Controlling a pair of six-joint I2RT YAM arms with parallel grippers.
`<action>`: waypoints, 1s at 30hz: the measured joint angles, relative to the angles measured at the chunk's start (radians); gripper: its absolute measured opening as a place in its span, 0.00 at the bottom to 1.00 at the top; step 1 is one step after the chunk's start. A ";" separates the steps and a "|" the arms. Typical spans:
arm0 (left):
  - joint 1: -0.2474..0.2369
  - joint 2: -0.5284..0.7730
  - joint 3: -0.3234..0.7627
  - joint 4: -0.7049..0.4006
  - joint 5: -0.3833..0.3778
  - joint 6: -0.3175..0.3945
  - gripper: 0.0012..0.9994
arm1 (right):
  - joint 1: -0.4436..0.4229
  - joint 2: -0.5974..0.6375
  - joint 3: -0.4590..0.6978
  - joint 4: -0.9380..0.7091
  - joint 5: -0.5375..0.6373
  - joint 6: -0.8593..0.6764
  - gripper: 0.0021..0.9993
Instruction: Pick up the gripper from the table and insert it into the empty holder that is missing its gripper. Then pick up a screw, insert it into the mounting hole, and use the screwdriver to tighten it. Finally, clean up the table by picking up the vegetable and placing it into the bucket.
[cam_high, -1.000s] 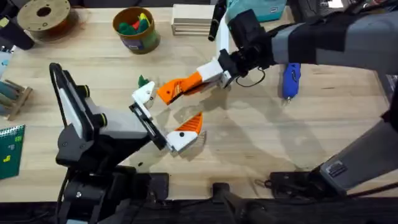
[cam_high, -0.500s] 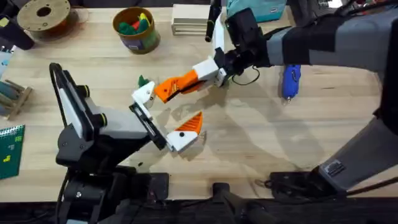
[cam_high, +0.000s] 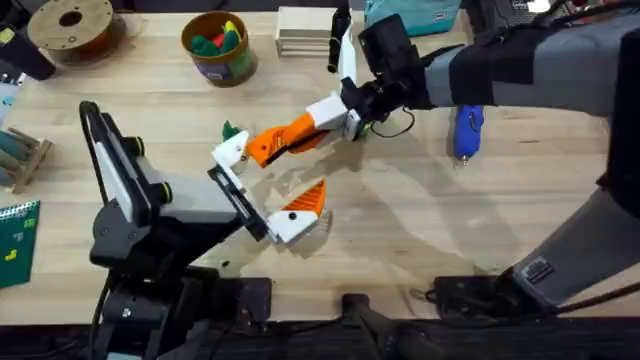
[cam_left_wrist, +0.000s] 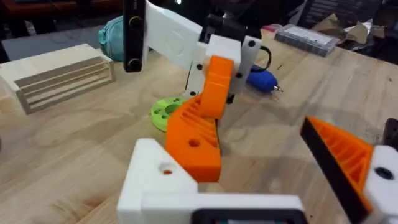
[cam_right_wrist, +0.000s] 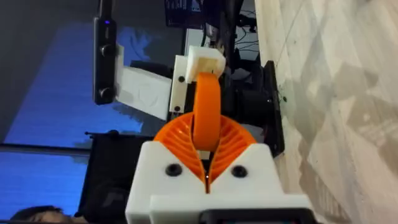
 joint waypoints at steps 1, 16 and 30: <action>0.000 0.000 0.000 0.000 0.000 0.000 0.99 | 0.000 0.000 0.000 0.000 0.000 0.000 0.02; 0.002 0.000 0.000 0.000 -0.002 0.004 0.99 | 0.018 0.000 0.000 0.104 0.004 0.072 0.02; 0.004 0.000 0.000 -0.001 -0.005 0.003 0.99 | 0.024 0.000 0.000 0.105 0.026 0.100 0.02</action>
